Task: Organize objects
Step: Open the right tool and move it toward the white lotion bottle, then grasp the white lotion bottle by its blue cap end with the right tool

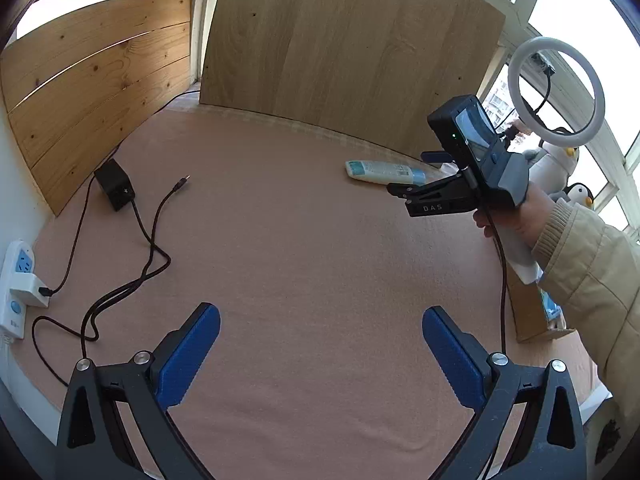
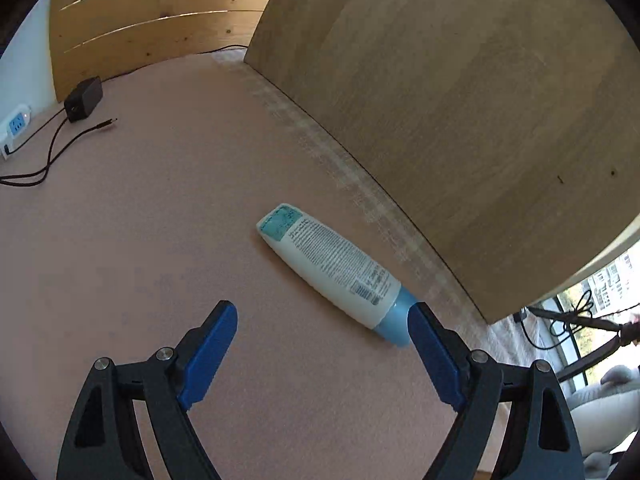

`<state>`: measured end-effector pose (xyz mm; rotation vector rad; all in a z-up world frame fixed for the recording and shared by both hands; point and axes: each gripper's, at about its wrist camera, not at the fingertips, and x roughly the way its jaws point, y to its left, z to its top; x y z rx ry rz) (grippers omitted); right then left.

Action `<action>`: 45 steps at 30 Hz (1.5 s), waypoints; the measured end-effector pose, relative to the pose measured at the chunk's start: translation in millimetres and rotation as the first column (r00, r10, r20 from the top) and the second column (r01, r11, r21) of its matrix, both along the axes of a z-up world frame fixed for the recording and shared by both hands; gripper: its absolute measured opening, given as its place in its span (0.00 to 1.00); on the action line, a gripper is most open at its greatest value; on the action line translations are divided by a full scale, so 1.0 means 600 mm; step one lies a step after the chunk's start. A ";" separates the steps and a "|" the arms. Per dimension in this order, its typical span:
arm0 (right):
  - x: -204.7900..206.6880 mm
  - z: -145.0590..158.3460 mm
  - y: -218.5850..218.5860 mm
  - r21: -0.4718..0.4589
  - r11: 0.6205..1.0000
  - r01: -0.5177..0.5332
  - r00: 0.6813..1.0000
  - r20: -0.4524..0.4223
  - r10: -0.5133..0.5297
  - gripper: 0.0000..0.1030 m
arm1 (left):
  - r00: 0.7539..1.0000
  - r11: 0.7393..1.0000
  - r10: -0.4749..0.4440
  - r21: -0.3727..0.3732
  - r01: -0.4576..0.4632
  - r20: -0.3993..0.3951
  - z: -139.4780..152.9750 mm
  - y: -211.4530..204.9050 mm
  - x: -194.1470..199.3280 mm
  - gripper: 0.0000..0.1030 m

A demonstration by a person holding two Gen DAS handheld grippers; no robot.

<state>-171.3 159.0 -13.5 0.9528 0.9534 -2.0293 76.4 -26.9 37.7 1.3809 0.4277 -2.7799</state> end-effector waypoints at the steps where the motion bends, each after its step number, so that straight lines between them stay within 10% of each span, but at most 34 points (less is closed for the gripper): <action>1: -0.012 -0.005 -0.011 0.019 0.999 -0.045 0.999 -0.011 0.045 0.82 | 1.000 1.000 0.007 -0.003 -0.007 0.001 -0.001 -0.008 0.002 1.00; 10: -0.106 -0.069 -0.009 0.050 0.987 -0.154 0.967 0.213 0.140 0.80 | 0.995 0.996 0.085 0.010 -0.086 0.044 -0.020 -0.063 0.007 1.00; 14: -0.096 -0.068 0.008 -0.008 0.999 -0.049 0.945 0.323 0.049 0.48 | 0.996 0.997 0.075 0.014 -0.076 0.039 -0.017 -0.059 -0.005 1.00; 35: 0.383 -0.067 0.043 -0.108 0.982 0.154 0.944 0.310 -0.114 0.41 | 0.964 0.974 0.070 0.192 -0.122 0.256 -0.126 -0.020 -0.079 1.00; 45: 0.459 -0.057 0.073 -0.166 0.965 0.201 0.957 0.243 -0.157 0.49 | 0.930 0.972 -0.011 0.221 -0.076 0.366 -0.186 0.060 -0.119 0.99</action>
